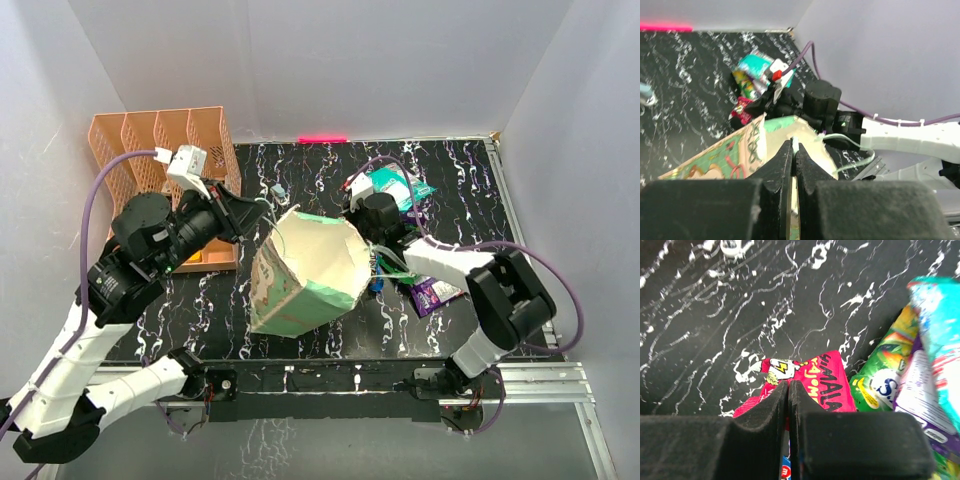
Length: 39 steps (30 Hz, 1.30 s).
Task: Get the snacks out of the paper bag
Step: Place the snack at the center of the board.
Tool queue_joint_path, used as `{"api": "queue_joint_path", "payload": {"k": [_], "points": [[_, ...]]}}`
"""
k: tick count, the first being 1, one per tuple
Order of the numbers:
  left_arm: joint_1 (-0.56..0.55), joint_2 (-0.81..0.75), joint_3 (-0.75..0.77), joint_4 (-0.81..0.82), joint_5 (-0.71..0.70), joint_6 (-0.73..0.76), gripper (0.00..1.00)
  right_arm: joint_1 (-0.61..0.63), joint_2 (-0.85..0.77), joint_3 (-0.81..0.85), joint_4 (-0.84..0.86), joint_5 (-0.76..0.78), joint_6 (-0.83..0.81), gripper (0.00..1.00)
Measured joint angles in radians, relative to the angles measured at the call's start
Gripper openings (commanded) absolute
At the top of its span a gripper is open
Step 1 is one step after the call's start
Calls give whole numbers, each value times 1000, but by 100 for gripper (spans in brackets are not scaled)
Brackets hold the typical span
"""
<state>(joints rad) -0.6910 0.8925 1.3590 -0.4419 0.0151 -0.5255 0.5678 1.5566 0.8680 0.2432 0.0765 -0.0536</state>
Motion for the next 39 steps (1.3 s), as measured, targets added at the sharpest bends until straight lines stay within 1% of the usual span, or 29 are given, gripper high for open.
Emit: {"api": "queue_joint_path", "payload": {"k": [3,7,12,14,15,16,18,19,20,22,24,25,27,29,32,33,35,39], "points": [[0,-30,-69,-1,-43,-20,0,-23,62,0,12,-54,8,7],[0,-89,-186,-20,-104,-53,0,-32,103,0,43,-101,12,7],[0,-175,-292,-76,-171,-89,0,-32,157,0,93,-161,17,8],[0,-204,-299,-113,-190,-101,0,-31,182,0,105,-183,20,18],[0,-213,-299,-121,-198,-104,0,-31,192,0,110,-188,23,25],[0,-222,-298,-130,-208,-105,2,-31,203,0,113,-193,26,33],[0,-229,-284,-168,-231,-106,14,-31,212,-2,105,-200,35,52],[0,-227,-272,-190,-249,-106,21,-31,209,-6,103,-200,44,57],[0,-227,-259,-211,-270,-105,29,-31,198,-12,96,-200,55,65],[0,-230,-235,-247,-310,-100,41,-31,154,-21,47,-199,79,77],[0,-239,-213,-277,-342,-91,50,-31,77,-22,-22,-199,109,96],[0,-244,-201,-287,-355,-86,53,-31,27,-22,-58,-196,126,98],[0,-248,-174,-307,-377,-76,59,-31,-88,-18,-133,-187,158,98],[0,-246,-148,-320,-395,-68,62,-31,-200,-3,-212,-169,194,98],[0,-241,-111,-341,-419,-50,71,-31,-363,31,-325,-107,259,98],[0,-240,-98,-348,-426,-43,83,-31,-416,41,-362,-87,274,98],[0,-237,-71,-361,-437,-27,97,-31,-520,53,-433,-53,292,98],[0,-225,0,-388,-451,1,98,-31,-716,67,-542,11,329,98]]}}
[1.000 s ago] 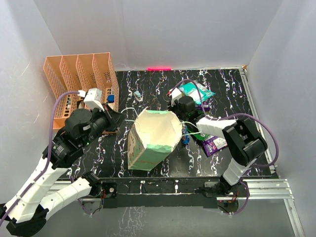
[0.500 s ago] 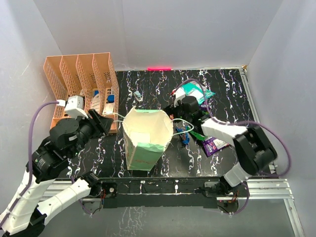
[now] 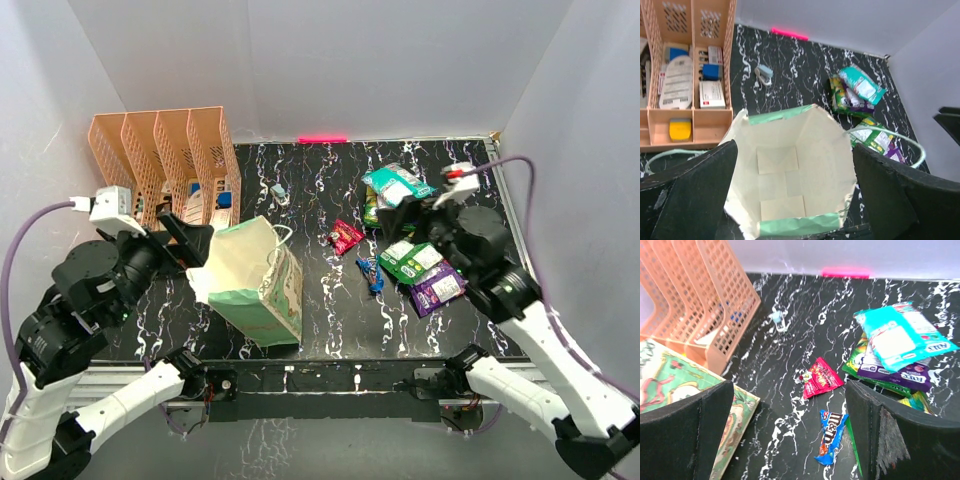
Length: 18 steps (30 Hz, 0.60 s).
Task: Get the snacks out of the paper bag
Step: Place the snack at the center of the board, then reset both arms
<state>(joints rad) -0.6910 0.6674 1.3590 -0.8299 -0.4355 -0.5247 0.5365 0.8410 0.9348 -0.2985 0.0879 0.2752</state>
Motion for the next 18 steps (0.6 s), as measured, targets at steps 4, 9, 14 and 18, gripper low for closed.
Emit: {"api": "queue_joint_path", "payload": {"k": [4,9,14,18], "points": [[0,23,81,4,-3,56,98,0,-101,115,-135,31,29,98],[0,69,176,48,1,156,98,0,-142,317,-246,30,37,98],[0,97,258,116,14,253,98,0,-199,462,-339,35,42,98],[0,93,307,154,29,304,98,0,-207,571,-388,38,42,98]]}}
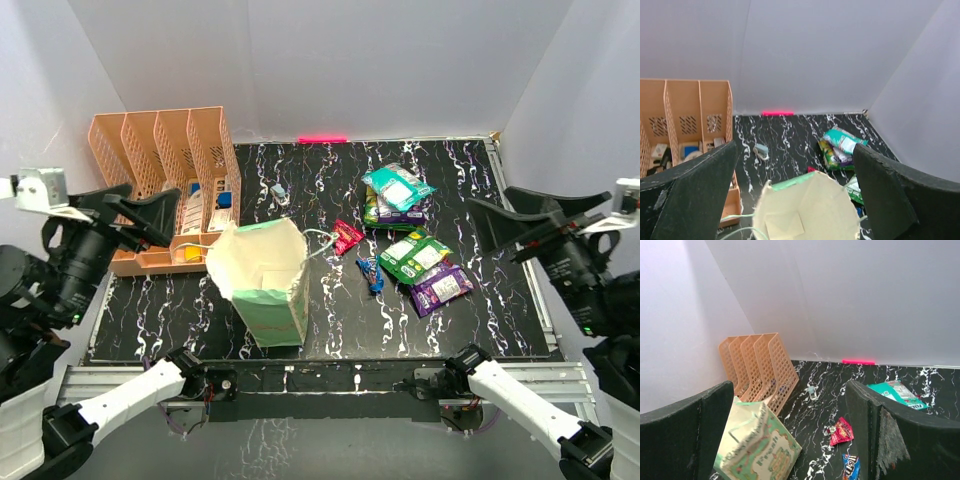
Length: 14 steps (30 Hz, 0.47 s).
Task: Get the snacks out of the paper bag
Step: Reset both arms
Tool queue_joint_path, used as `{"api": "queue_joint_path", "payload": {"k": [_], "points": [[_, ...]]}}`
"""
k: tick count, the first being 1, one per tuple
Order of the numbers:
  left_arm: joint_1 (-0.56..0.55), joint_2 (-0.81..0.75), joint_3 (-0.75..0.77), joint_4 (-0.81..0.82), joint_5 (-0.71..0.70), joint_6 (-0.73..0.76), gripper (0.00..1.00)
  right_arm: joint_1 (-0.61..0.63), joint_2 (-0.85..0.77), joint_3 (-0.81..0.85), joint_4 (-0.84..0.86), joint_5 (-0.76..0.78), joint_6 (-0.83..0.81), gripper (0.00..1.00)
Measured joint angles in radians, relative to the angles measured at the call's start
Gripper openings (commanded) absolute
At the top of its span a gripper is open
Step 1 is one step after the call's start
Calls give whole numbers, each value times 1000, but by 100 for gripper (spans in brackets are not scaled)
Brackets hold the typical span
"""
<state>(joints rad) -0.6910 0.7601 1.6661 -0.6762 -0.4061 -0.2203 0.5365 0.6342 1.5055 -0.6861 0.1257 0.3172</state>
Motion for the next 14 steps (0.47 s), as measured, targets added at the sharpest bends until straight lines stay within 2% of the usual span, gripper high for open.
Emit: {"api": "queue_joint_path", "payload": {"k": [7,14], "points": [[0,-58,23,33,10,50,98,0,1,133,-59,10,-2,98],[0,-83,50,40,5,60,98,0,1,151,-72,19,-9,98]]}}
